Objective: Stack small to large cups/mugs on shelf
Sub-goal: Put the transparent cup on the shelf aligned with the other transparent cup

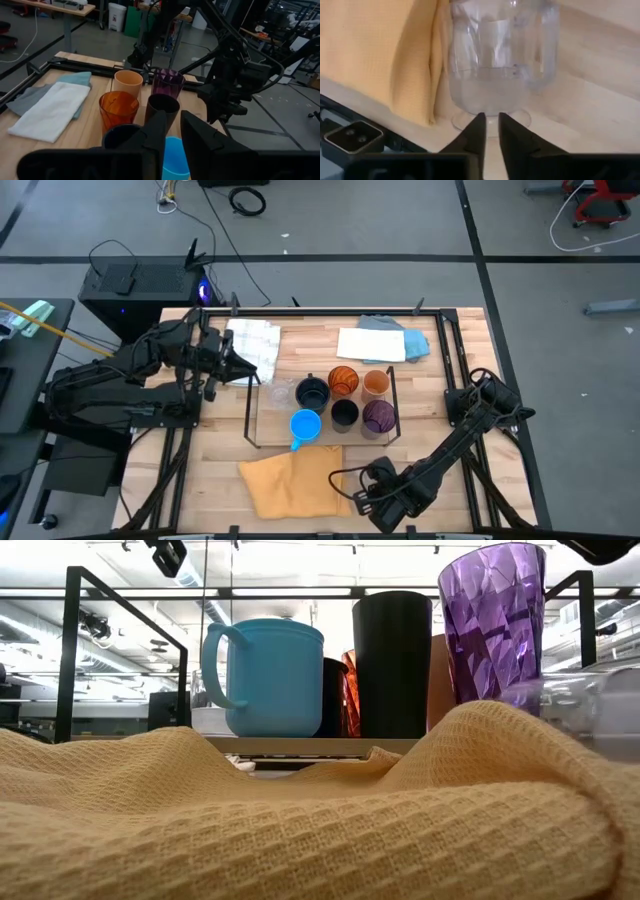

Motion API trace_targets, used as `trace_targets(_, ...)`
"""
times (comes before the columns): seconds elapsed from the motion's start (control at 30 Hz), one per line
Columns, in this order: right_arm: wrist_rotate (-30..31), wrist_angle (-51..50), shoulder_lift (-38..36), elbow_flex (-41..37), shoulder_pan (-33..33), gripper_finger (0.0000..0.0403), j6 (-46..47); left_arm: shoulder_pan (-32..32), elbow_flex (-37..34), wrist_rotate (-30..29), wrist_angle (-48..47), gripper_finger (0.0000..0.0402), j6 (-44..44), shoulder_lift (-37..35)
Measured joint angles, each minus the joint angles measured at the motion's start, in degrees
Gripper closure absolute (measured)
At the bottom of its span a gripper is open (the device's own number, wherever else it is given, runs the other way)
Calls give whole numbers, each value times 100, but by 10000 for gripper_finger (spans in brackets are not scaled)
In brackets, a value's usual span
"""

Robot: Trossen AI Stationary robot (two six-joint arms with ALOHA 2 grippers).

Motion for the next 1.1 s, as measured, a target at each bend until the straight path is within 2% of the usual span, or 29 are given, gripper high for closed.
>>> trace_targets(0.13,98,28,13,0,9,390,-40,0,0,0,31,338,13,-6)
trace_targets(0.2,100,161,15,-67,36,398,-43,0,0,0,27,340,20,-4)
trace_targets(0.43,80,401,20,-202,184,378,383,0,0,-30,24,334,47,-7)
trace_targets(0.63,76,500,20,-203,199,398,378,0,0,-83,20,337,135,-7)
trace_targets(1.1,158,516,13,21,-13,400,172,4,0,-85,29,331,147,-4)
